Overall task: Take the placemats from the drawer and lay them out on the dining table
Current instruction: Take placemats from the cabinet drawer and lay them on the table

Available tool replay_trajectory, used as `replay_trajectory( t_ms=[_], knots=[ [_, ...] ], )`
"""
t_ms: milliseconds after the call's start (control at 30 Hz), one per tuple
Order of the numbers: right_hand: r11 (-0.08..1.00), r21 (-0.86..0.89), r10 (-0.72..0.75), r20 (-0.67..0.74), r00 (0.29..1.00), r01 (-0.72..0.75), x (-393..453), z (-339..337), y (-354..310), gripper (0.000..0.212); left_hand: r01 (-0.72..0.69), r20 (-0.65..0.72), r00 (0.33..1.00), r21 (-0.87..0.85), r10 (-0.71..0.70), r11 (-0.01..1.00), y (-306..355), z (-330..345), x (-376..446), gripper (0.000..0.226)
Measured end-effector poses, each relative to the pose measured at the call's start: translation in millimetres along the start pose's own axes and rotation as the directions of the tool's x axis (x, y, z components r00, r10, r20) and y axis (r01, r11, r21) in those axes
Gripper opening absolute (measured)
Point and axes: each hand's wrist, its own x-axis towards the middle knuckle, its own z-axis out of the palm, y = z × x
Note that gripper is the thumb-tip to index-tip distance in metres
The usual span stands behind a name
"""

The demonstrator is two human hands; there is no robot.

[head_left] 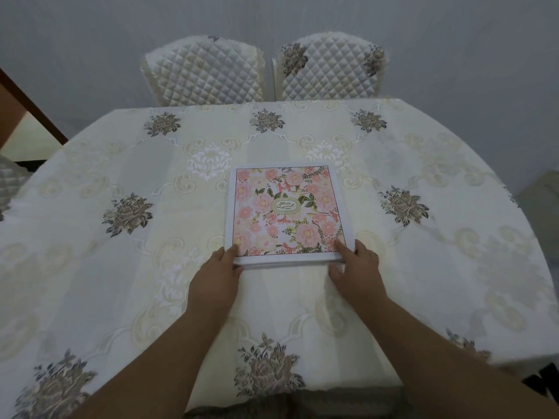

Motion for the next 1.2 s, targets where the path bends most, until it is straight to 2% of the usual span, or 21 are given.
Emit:
replay_trajectory(
  t_ms=[67,100,167,233,267,333,400,500,633,733,800,900,1067,1200],
  knots=[
    [0.999,-0.053,0.006,0.039,0.999,-0.004,0,-1,-2,0.062,0.002,0.022,1.0,-0.011,-0.002,1.0,-1,-2,1,0.053],
    [0.994,-0.107,0.014,0.102,0.995,-0.003,4,-7,-3,0.064,0.004,0.05,0.999,-0.003,-0.004,1.0,-1,-5,5,0.053],
    [0.984,-0.179,0.038,0.274,0.961,0.012,11,-30,-10,0.068,0.004,0.171,0.985,0.028,-0.009,1.0,2,-18,13,0.058],
    [0.987,-0.158,0.044,0.354,0.934,0.013,11,-57,-19,0.069,0.005,0.307,0.952,0.029,-0.014,1.0,10,-35,13,0.067],
    [0.991,-0.135,0.036,0.341,0.939,0.011,6,-72,-26,0.07,0.013,0.324,0.946,0.027,-0.021,1.0,15,-47,8,0.07],
    [0.997,-0.074,-0.008,0.248,0.969,0.027,-8,-104,-38,0.074,0.008,0.253,0.967,0.013,-0.011,1.0,31,-76,-9,0.072],
    [0.997,-0.033,-0.061,0.134,0.989,0.066,-30,-134,-52,0.076,-0.049,0.156,0.986,-0.026,0.052,0.998,51,-108,-40,0.069],
    [0.995,-0.012,-0.099,0.044,0.994,0.1,-75,-176,-72,0.078,-0.101,0.115,0.987,-0.089,0.111,0.991,82,-154,-94,0.064],
    [0.992,-0.033,-0.121,-0.028,0.992,0.12,-156,-218,-87,0.077,-0.201,0.094,0.975,-0.027,0.203,0.979,111,-198,-161,0.068],
    [0.997,-0.005,-0.072,-0.151,0.986,0.072,-217,-246,-82,0.075,-0.319,0.06,0.947,0.025,0.317,0.947,129,-219,-196,0.065],
    [1.0,0.012,0.018,-0.218,0.976,-0.015,-257,-259,-67,0.073,-0.461,0.062,0.886,0.028,0.459,0.887,143,-217,-213,0.062],
    [0.968,0.034,0.247,-0.306,0.92,-0.248,-328,-270,-41,0.073,-0.67,0.129,0.739,0.029,0.662,0.742,163,-205,-237,0.061],
    [0.868,0.153,0.49,-0.426,0.761,-0.473,-473,-256,-18,0.073,-0.851,0.214,0.514,0.0,0.831,0.526,188,-187,-300,0.055],
    [0.719,0.297,0.683,-0.468,0.56,-0.628,-614,-236,-9,0.073,-0.951,0.29,0.276,-0.057,0.916,0.304,225,-177,-404,0.053]
  ],
)
